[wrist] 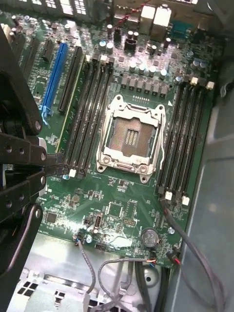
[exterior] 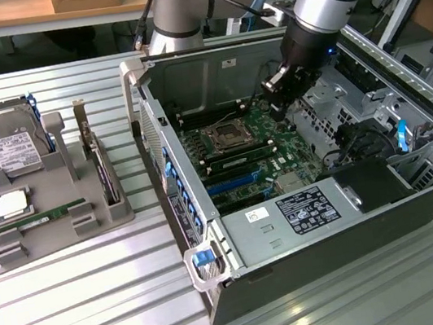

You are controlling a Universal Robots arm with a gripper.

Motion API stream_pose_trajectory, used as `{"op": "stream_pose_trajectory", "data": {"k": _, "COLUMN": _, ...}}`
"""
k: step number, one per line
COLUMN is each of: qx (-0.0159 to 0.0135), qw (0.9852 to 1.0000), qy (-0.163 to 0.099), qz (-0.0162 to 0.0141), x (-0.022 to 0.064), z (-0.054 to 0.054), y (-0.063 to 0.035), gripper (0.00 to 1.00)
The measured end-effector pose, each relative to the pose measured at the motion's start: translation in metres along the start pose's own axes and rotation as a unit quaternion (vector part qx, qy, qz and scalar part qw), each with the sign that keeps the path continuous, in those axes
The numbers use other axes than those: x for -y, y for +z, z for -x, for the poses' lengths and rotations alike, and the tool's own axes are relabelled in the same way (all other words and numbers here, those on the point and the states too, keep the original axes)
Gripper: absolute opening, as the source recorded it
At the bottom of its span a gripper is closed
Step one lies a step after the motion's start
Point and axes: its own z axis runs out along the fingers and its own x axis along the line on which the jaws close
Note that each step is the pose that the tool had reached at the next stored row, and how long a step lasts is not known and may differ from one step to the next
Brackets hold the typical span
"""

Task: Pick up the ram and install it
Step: 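Press down the ram until it locks into place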

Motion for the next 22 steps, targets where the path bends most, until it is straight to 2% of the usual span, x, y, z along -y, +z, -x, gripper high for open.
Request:
{"op": "stream_pose_trajectory", "data": {"k": 3, "qx": 0.0014, "qw": 0.9993, "qy": 0.036, "qz": 0.0023, "x": 0.0000, "z": 0.0001, "y": 0.0001, "gripper": 0.11}}
{"op": "stream_pose_trajectory", "data": {"k": 8, "qx": 0.0032, "qw": 0.9967, "qy": 0.081, "qz": 0.0051, "x": 0.0000, "z": 0.0002, "y": 0.0001, "gripper": 0.11}}
{"op": "stream_pose_trajectory", "data": {"k": 10, "qx": 0.0044, "qw": 0.9938, "qy": 0.111, "qz": 0.0071, "x": 0.0001, "z": 0.0002, "y": 0.0002, "gripper": 0.11}}
{"op": "stream_pose_trajectory", "data": {"k": 12, "qx": 0.0048, "qw": 0.9925, "qy": 0.122, "qz": 0.0077, "x": 0.0001, "z": 0.0003, "y": 0.0002, "gripper": 0.11}}
{"op": "stream_pose_trajectory", "data": {"k": 16, "qx": 0.0060, "qw": 0.9883, "qy": 0.152, "qz": 0.0094, "x": 0.0001, "z": 0.0004, "y": 0.0003, "gripper": 0.11}}
{"op": "stream_pose_trajectory", "data": {"k": 17, "qx": 0.0065, "qw": 0.9860, "qy": 0.167, "qz": 0.0099, "x": 0.0001, "z": 0.0005, "y": 0.0003, "gripper": 0.11}}
{"op": "stream_pose_trajectory", "data": {"k": 20, "qx": 0.0077, "qw": 0.9804, "qy": 0.197, "qz": 0.0113, "x": 0.0001, "z": 0.0005, "y": 0.0003, "gripper": 0.11}}
{"op": "stream_pose_trajectory", "data": {"k": 22, "qx": 0.0090, "qw": 0.9728, "qy": 0.231, "qz": 0.0130, "x": 0.0002, "z": 0.0006, "y": 0.0003, "gripper": 0.11}}
